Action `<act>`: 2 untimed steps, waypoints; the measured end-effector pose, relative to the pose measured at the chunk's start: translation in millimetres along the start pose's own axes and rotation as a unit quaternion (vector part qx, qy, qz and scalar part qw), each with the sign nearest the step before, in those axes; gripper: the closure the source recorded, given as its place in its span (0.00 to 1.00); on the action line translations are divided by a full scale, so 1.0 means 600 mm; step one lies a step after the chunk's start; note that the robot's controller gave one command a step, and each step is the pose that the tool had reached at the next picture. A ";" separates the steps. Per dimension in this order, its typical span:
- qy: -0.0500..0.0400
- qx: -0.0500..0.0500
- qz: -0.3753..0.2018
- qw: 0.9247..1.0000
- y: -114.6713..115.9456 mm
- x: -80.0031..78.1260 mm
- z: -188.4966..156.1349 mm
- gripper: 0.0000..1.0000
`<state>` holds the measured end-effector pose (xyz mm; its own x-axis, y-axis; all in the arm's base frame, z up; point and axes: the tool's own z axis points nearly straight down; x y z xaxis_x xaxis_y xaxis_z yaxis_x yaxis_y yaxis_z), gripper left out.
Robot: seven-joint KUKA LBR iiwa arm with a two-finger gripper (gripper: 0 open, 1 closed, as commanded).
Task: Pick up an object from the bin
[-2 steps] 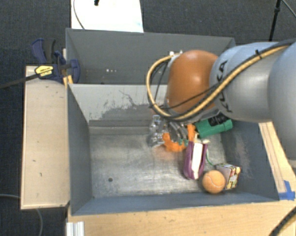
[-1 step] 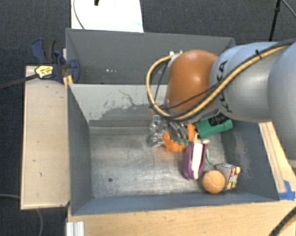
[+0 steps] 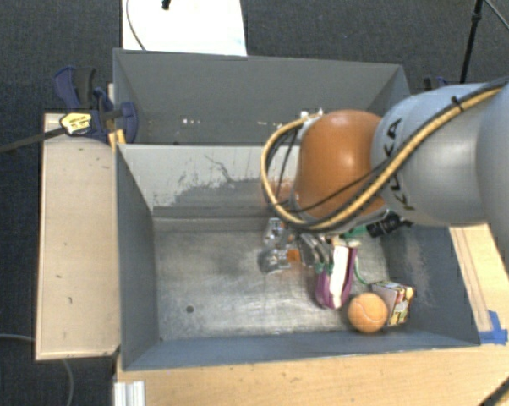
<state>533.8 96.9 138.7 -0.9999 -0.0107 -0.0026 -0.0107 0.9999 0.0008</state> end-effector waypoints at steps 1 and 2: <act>0.001 0.000 0.001 1.000 -0.064 0.046 -0.022 1.00; 0.000 0.000 -0.058 0.998 -0.104 0.023 -0.044 1.00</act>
Offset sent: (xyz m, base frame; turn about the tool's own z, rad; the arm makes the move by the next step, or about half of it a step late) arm -0.0063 -0.0703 0.0309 -0.1405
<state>520.8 34.1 164.7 -0.9919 -0.1268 -0.0025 -0.1268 0.9919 0.0000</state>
